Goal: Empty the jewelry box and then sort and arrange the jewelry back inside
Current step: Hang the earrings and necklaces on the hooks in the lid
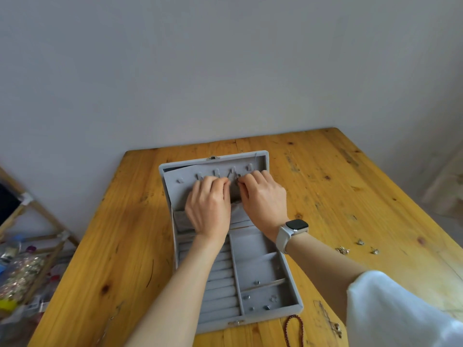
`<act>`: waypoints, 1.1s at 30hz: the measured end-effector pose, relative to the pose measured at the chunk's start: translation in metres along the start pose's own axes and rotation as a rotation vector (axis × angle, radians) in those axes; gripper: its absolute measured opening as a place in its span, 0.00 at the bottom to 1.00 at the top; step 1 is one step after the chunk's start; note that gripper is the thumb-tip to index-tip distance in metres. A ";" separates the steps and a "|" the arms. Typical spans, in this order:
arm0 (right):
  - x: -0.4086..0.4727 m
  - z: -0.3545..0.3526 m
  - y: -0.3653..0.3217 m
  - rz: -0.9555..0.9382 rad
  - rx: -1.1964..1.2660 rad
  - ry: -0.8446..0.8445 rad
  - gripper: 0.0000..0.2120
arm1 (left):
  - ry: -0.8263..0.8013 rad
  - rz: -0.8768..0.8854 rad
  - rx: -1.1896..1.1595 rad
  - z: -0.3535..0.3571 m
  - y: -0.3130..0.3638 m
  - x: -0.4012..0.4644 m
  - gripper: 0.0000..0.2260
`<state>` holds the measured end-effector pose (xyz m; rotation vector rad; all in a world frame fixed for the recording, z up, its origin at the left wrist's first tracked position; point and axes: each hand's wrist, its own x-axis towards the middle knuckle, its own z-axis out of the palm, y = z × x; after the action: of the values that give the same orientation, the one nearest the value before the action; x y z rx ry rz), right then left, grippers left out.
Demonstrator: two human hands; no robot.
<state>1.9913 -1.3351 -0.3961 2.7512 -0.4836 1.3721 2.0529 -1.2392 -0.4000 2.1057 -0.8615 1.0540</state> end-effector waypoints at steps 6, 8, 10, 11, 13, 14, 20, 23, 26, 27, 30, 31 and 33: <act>-0.035 0.000 0.001 -0.131 -0.064 -0.075 0.18 | -0.075 0.207 0.120 -0.005 -0.014 -0.031 0.11; -0.046 -0.002 0.002 -0.179 -0.066 -0.131 0.20 | -0.113 0.239 0.159 -0.007 -0.019 -0.039 0.13; -0.053 -0.006 0.005 -0.214 -0.076 -0.183 0.21 | -0.114 0.245 0.162 -0.008 -0.021 -0.041 0.13; -0.054 -0.008 0.006 -0.227 -0.074 -0.208 0.21 | -0.104 0.242 0.141 -0.008 -0.021 -0.040 0.12; -0.054 -0.011 0.009 -0.233 -0.065 -0.247 0.21 | -0.077 0.243 0.085 -0.007 -0.021 -0.036 0.10; -0.053 -0.013 0.011 -0.223 -0.056 -0.259 0.21 | -0.067 0.247 0.062 -0.007 -0.020 -0.034 0.09; -0.028 -0.014 0.007 -0.120 0.021 -0.317 0.12 | -0.129 0.184 0.032 -0.007 -0.015 -0.025 0.01; -0.019 -0.012 0.003 -0.129 -0.003 -0.348 0.09 | -0.150 0.137 0.074 -0.010 -0.010 -0.018 0.03; -0.018 -0.015 0.001 -0.142 -0.026 -0.351 0.04 | -0.179 0.090 0.115 -0.012 -0.005 -0.014 0.03; -0.019 -0.015 0.001 -0.154 -0.038 -0.349 0.02 | -0.183 0.080 0.120 -0.012 -0.004 -0.014 0.04; -0.023 -0.017 0.000 -0.153 -0.101 -0.361 0.10 | -0.170 0.143 0.084 -0.012 -0.006 -0.023 0.04; -0.023 -0.017 -0.001 -0.153 -0.120 -0.370 0.12 | -0.163 0.187 0.075 -0.013 -0.009 -0.028 0.04; -0.024 -0.019 -0.002 -0.169 -0.126 -0.394 0.14 | -0.167 0.263 0.088 -0.017 -0.012 -0.036 0.06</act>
<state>1.9637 -1.3237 -0.4033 2.8782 -0.3233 0.7375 2.0383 -1.2092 -0.4253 2.2205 -1.2210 1.0744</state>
